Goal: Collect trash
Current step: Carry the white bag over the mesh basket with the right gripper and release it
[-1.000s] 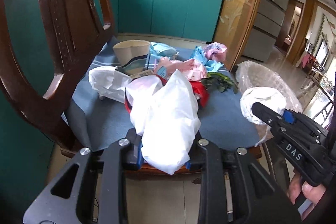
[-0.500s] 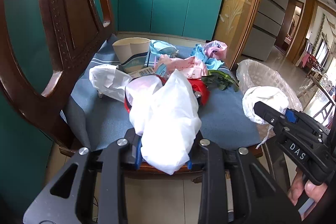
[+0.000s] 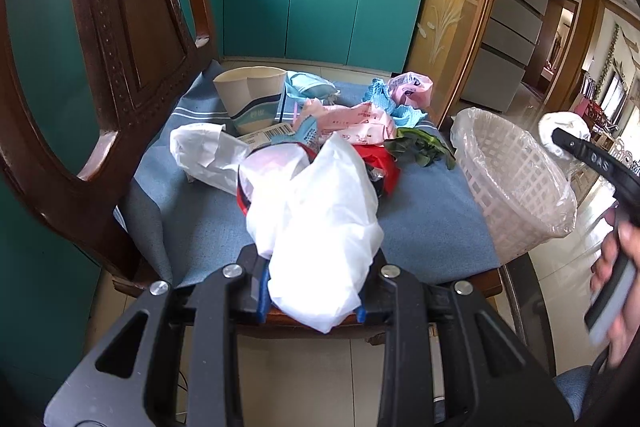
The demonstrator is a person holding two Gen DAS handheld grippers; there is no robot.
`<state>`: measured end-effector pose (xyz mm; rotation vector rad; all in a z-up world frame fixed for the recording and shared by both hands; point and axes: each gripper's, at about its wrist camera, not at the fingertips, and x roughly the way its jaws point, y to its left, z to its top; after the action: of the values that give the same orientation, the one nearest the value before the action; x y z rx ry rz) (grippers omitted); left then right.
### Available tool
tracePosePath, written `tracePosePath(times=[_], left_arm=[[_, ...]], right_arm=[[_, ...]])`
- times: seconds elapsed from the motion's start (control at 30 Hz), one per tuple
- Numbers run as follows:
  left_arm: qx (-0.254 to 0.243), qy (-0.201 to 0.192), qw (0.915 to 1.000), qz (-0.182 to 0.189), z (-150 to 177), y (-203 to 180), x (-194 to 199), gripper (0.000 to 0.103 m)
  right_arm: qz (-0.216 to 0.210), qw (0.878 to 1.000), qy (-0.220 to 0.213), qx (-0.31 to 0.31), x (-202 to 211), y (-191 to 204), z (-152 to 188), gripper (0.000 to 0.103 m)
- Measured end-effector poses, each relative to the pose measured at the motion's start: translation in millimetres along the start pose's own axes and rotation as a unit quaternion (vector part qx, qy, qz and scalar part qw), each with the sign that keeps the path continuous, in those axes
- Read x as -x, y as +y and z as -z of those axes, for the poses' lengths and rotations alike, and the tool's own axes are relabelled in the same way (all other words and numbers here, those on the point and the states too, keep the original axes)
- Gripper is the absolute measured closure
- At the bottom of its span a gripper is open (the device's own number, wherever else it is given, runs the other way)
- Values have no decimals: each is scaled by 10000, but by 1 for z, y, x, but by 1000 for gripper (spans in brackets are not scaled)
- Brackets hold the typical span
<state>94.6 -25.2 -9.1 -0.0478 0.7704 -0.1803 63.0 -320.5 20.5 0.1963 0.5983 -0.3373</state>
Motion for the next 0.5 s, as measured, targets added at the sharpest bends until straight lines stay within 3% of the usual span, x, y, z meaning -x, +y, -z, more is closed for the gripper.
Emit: tracePosePath(times=[0.17,0.37,0.43,0.5], left_arm=[[0,25,10000,6,0,-2,-3,70],[-50,51,10000,31,1,-7,-5,70],[-63,53,10000,32,2,-7,-5,70],[-55,71,10000,23,2,-6,-6,70]], right_arm=[[402,9977,280,-472,-32,-51,-3,69],[440,9970,482,-425,-47,-56,1,68],[474,9969,523,-348,-49,-54,3,53],[618,9966,474,-274,-47,-51,5,23]])
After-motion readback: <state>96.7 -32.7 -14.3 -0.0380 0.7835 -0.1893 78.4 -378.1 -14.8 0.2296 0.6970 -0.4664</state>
